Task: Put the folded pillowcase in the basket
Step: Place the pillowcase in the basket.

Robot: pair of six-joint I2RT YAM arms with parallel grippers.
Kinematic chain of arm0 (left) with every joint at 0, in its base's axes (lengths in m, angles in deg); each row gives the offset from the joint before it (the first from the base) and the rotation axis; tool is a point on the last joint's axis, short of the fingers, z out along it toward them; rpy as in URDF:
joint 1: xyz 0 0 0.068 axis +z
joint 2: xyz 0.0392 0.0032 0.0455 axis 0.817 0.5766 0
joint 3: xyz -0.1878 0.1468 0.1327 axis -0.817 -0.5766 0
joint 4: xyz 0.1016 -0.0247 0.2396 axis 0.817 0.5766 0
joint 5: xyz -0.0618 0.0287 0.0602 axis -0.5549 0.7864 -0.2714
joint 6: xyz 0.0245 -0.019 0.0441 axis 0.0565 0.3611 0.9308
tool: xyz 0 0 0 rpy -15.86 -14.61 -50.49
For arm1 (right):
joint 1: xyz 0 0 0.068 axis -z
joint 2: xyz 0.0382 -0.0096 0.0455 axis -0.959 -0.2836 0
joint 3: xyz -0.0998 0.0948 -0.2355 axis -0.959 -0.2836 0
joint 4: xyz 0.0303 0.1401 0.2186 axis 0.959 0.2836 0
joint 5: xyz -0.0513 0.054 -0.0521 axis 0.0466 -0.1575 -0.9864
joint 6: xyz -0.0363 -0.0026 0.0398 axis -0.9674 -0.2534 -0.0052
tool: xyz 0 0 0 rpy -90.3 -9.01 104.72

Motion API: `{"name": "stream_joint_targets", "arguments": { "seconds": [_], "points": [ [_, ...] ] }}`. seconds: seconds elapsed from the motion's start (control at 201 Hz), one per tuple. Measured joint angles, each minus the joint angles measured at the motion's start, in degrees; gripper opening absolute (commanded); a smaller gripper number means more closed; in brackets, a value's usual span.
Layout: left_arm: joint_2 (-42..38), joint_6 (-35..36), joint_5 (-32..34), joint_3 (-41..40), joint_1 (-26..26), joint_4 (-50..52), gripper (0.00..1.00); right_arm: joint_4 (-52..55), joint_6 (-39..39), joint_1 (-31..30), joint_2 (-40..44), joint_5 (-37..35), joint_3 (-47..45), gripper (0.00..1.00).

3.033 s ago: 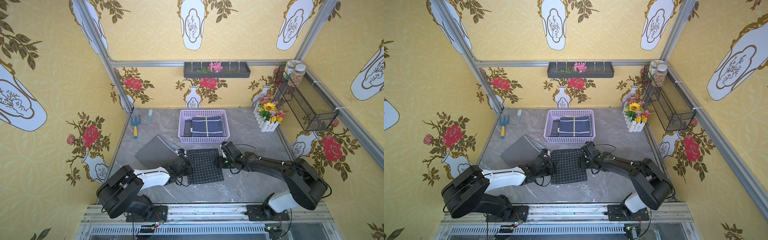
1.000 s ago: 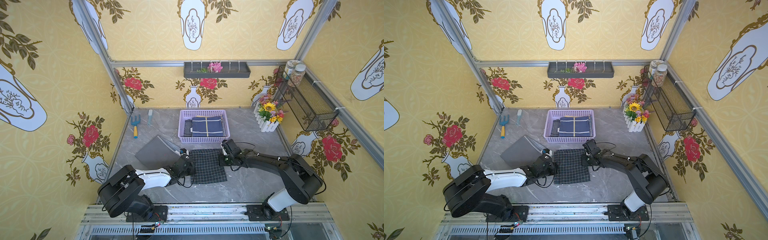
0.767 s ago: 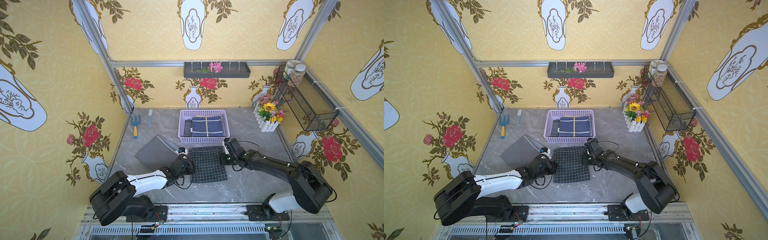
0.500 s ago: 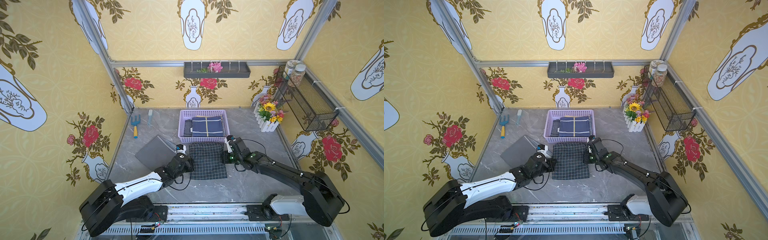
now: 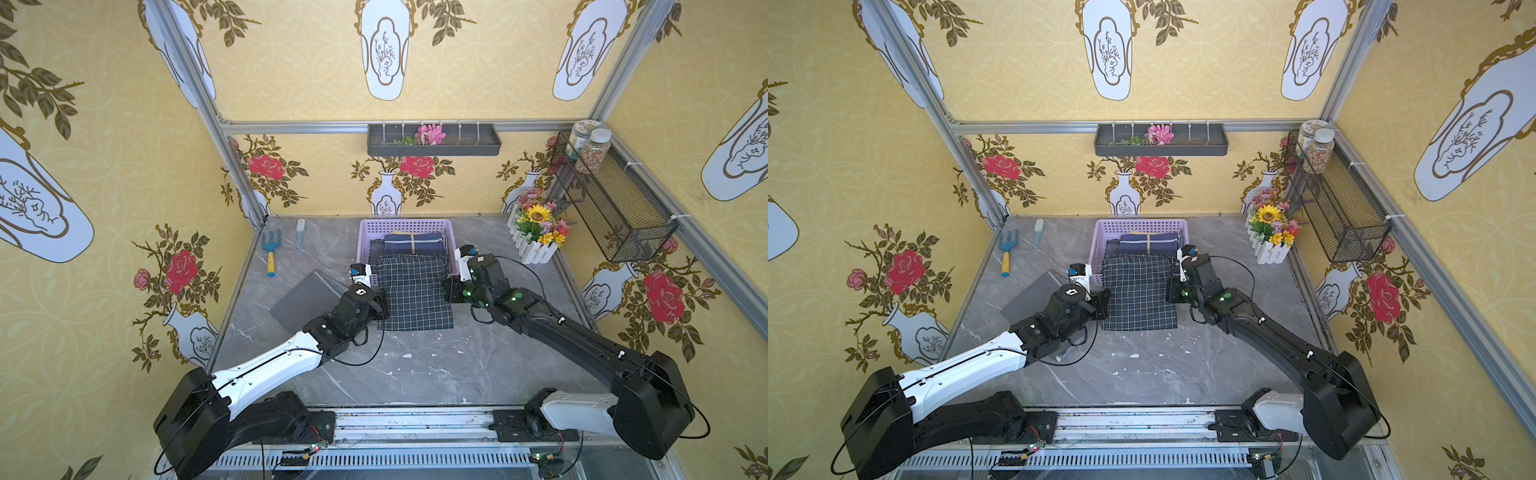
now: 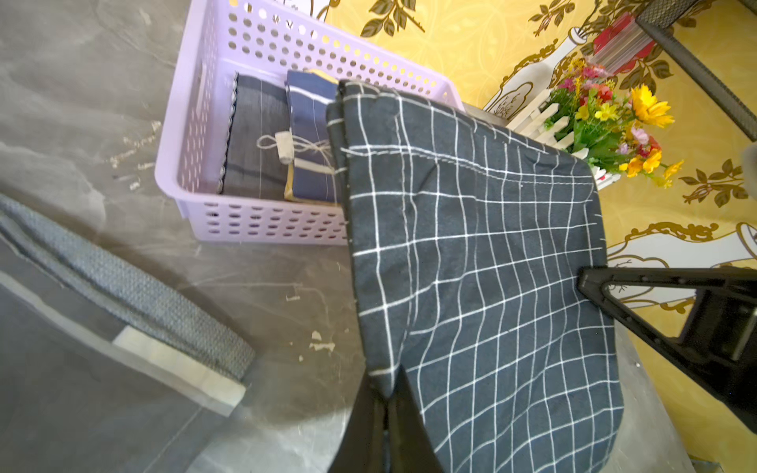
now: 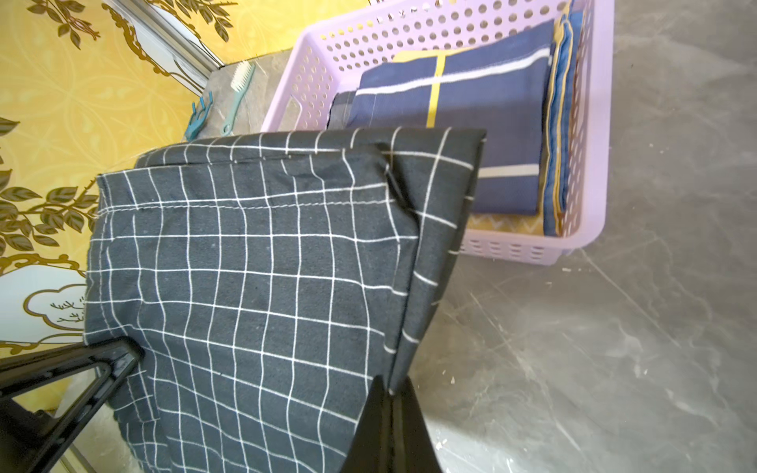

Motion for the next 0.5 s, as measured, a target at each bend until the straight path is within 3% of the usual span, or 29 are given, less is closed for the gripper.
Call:
{"name": "stream_joint_targets", "arguments": {
  "seconds": [0.498],
  "points": [
    [13.7, 9.9, -8.2, 10.1, 11.1, -7.6, 0.00, -7.6, -2.0, 6.9, -14.8, 5.8, 11.3, 0.05]
  ]
}}
